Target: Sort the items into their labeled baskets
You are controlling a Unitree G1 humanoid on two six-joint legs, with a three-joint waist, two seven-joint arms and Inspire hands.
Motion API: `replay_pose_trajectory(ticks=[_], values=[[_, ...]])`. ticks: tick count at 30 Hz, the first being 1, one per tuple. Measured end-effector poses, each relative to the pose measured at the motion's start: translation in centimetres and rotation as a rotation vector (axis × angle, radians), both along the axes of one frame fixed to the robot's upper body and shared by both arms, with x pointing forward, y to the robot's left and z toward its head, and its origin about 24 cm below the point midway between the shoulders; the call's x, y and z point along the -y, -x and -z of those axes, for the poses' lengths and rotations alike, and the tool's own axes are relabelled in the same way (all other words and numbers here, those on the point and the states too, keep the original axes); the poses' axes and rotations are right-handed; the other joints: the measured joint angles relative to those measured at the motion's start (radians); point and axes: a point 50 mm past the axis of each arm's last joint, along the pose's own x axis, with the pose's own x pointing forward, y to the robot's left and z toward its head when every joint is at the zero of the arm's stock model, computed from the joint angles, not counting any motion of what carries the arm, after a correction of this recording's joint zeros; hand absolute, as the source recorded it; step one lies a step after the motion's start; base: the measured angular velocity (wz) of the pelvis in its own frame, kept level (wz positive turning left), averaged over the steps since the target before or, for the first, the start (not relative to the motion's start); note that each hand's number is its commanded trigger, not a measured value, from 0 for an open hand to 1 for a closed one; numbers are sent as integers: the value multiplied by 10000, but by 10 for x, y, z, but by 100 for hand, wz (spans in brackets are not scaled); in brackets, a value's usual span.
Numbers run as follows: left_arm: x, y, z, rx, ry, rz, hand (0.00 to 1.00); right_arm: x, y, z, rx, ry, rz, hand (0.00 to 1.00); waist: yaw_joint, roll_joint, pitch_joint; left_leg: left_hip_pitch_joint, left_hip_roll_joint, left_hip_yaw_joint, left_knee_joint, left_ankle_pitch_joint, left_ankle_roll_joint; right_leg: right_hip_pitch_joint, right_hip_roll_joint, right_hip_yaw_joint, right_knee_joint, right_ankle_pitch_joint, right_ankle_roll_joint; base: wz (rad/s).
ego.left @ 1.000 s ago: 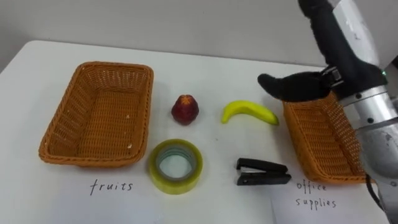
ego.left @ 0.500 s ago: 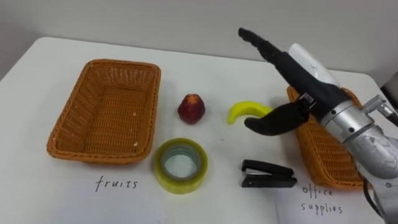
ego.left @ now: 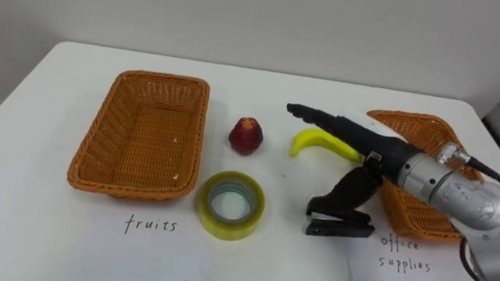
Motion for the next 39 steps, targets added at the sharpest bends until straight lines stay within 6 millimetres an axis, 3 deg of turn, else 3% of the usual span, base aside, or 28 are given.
replay_pose_trajectory(ticks=[16, 26, 31, 39], values=[[0, -2, 0, 14, 9, -10, 0, 8, 10, 25, -2042, 264, -345, 0, 155, 260, -8, 40, -10, -238, 44, 3, -2, 182, -10, -247, -164, 22, -3, 3], [0, -2, 0, -7, 11, -78, 0, 16, 13, 42, -3321, 360, -225, 0, 158, 184, -23, 17, -20, -303, 37, 3, -2, 170, -15, -279, -157, 22, -2, 0], [0, -1, 1, -4, 56, -215, 0, 17, 14, 45, -3633, 376, -279, 0, 159, 74, -42, 20, -23, -316, 41, 2, -2, 218, -15, -279, -158, 23, -2, 0], [0, -2, 0, 37, 30, -229, 0, 18, 14, 46, -3616, 622, -232, 0, 161, 69, -36, 34, -23, -323, 43, 3, -2, 174, -6, -258, -165, 24, 0, 0]])
